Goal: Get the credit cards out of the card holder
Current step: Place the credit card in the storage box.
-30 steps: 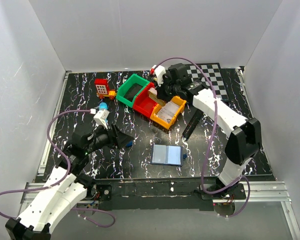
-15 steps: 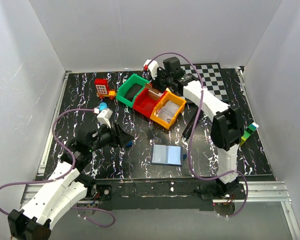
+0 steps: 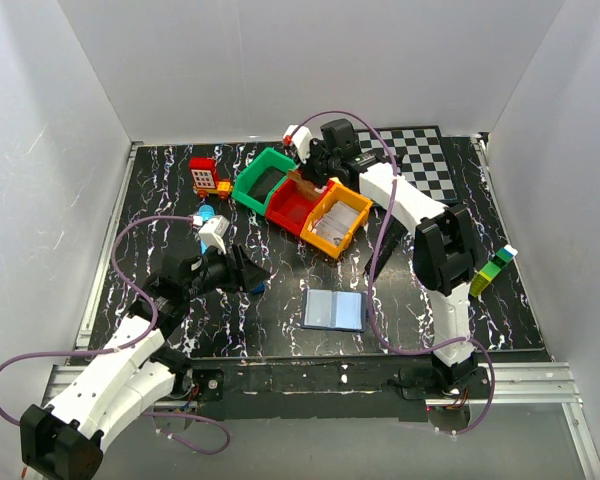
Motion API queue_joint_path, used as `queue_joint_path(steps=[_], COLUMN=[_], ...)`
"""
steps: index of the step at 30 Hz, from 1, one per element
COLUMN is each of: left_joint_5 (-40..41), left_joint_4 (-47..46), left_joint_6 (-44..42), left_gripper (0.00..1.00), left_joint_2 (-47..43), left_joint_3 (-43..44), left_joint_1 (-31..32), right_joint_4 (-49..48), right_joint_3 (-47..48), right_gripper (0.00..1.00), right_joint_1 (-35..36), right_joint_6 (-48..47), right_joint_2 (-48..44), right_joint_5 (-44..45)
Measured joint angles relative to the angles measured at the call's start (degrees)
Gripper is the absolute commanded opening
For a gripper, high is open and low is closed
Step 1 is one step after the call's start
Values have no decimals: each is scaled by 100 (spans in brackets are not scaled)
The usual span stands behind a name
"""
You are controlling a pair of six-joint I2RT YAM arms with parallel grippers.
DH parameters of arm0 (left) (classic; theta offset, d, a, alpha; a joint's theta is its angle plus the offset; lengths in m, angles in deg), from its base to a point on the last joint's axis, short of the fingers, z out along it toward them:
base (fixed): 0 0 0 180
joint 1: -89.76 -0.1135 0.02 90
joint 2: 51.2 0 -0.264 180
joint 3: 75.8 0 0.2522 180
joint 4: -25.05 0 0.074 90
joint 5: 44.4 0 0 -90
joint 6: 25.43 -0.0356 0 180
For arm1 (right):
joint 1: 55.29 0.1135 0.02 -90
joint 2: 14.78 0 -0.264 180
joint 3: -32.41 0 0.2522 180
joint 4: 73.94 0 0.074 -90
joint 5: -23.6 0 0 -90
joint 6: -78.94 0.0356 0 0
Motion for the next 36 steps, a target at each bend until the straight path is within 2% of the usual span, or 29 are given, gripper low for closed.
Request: queue_joint_path(steps=[36], left_joint_5=[192], left_joint_4=[26], left_joint_6=[-216], left_gripper=[54], left_joint_2=[101], left_joint_3=[0], left_joint_1=[0], right_joint_4=[-92], right_joint_3=[-70], right_gripper=[1], right_joint_1=[-44], right_joint_6=[-39], right_joint_2=[619], right_joint_5=[192])
